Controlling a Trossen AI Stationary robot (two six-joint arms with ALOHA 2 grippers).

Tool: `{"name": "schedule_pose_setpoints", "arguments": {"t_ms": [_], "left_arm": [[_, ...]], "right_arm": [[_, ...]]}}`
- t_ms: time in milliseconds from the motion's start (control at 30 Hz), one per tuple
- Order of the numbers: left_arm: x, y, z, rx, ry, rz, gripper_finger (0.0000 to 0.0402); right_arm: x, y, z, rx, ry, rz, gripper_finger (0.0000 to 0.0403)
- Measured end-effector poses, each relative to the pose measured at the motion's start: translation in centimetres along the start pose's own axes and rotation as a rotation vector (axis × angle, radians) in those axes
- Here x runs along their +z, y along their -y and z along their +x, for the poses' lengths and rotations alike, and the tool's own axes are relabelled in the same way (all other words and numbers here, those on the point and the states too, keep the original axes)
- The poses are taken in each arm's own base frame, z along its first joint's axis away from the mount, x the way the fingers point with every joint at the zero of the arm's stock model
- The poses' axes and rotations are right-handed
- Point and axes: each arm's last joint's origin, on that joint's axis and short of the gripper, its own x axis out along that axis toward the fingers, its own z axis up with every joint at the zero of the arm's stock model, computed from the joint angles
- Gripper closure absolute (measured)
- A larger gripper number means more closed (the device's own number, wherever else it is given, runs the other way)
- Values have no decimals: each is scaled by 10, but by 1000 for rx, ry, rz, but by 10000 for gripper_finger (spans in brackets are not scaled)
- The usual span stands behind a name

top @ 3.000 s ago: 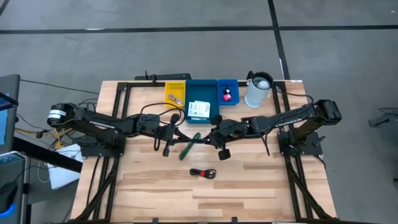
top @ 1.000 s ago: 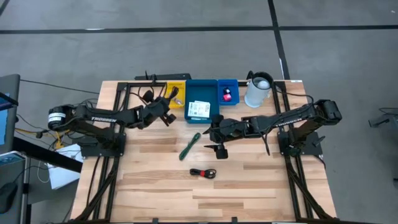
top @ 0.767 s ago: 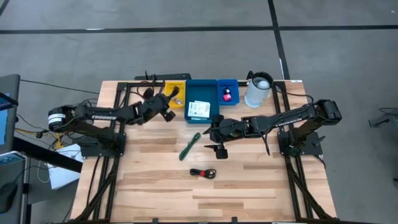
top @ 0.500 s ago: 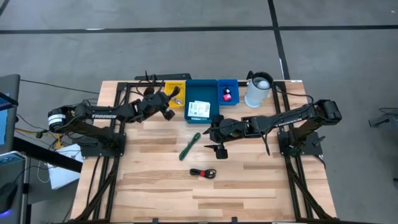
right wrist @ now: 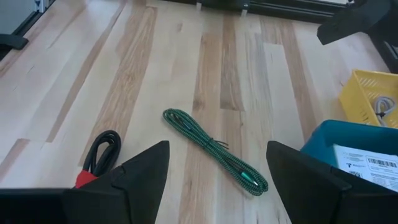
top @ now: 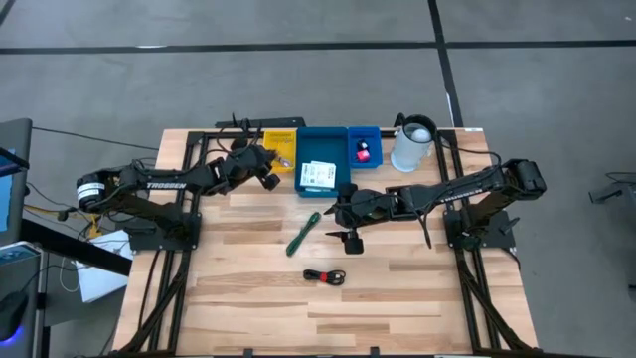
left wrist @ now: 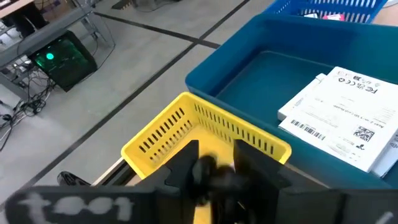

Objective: Pick and place items into bin
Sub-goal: Put the top black charger cable into the yellow bin, then put the black charger cable into the yellow bin

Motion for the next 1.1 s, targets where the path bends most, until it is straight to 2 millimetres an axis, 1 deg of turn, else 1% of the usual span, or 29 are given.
{"name": "schedule_pose_setpoints", "arguments": {"t_ms": [233,667,833,900,967,1033,1100], "left_arm": [[1,0,0,0,5,-2,287],[1,0,0,1,13,-7,283],[2,0,0,1,19,-10,283],[2,0,0,4,23,-11,283],[4,0,0,5,36,-4,283],[5,-1,0,12,47,5,283],[7,-3,1,20,69,5,283]], "right_arm": [[0,0,0,0,0,3,137],[0,0,0,0,0,5,137],[-8,-2,13,4,-34,9,137],[-9,-2,25,4,-30,9,137],[-22,-4,35,12,-101,5,137],[-26,-5,47,12,-97,-2,137],[-31,-6,54,16,-119,-25,137]]}}
